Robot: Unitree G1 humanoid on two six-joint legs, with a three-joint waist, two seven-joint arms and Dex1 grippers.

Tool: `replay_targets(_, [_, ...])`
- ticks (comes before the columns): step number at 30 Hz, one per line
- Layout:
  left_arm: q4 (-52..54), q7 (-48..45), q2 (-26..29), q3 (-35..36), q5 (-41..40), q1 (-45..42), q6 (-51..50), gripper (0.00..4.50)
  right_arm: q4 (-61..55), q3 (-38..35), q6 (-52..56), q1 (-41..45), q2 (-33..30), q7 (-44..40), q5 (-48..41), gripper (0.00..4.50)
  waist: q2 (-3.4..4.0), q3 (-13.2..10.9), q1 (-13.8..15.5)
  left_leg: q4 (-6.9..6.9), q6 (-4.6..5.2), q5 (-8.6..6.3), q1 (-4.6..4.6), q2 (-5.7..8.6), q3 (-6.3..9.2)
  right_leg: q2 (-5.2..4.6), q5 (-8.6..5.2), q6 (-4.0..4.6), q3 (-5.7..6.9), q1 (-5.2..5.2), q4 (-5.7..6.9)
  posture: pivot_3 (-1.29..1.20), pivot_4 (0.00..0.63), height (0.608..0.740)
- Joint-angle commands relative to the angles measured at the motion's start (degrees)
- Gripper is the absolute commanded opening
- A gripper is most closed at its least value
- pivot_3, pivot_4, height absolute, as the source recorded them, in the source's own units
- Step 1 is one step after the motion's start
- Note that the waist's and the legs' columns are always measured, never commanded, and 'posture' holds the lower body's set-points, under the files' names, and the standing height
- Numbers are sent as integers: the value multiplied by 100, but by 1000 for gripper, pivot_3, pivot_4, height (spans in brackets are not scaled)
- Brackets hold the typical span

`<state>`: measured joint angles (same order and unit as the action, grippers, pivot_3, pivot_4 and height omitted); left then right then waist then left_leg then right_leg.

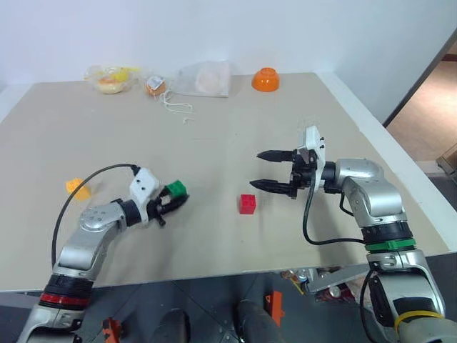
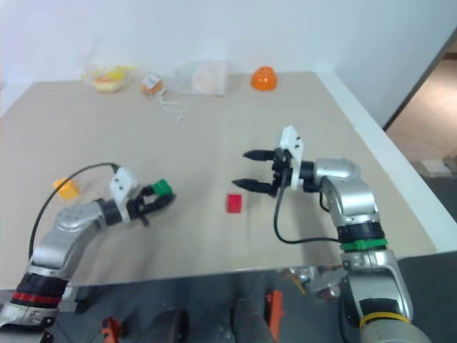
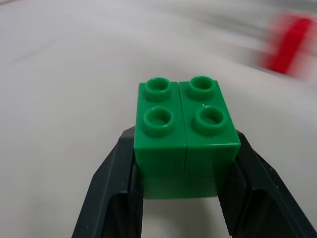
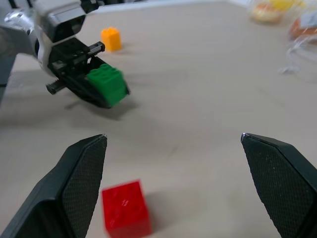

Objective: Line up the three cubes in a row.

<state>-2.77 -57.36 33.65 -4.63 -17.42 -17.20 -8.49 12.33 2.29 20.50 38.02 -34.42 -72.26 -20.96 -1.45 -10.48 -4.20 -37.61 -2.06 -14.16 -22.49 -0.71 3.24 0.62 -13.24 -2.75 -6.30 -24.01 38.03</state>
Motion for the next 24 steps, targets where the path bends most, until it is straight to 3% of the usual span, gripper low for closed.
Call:
replay_targets(1, [-531,-993,160,-154,-28,-363,575,1422,-496,-147,176,-270,-340,-266,-227,4500,0,0,22,2,0,0,-3,0,1,0,-1,1,2,-4,0,0,150,740])
replay_targets(12, [-2385,-2024,-433,-408,118,-1748,1166,1422,-1448,-635,560,-1240,-1066,-284,-762,4500,-2,-1,-3,0,3,-1,-15,-1,4,3,-12,-18,5,-14,1,0,150,740])
replay_targets(24, [-3530,-2296,-691,-289,343,-2205,1592,1422,-1808,-714,716,-1466,-1133,59,-862,4500,-3,-1,-2,-4,7,-1,-16,1,5,4,-9,-18,3,-15,4,0,150,740])
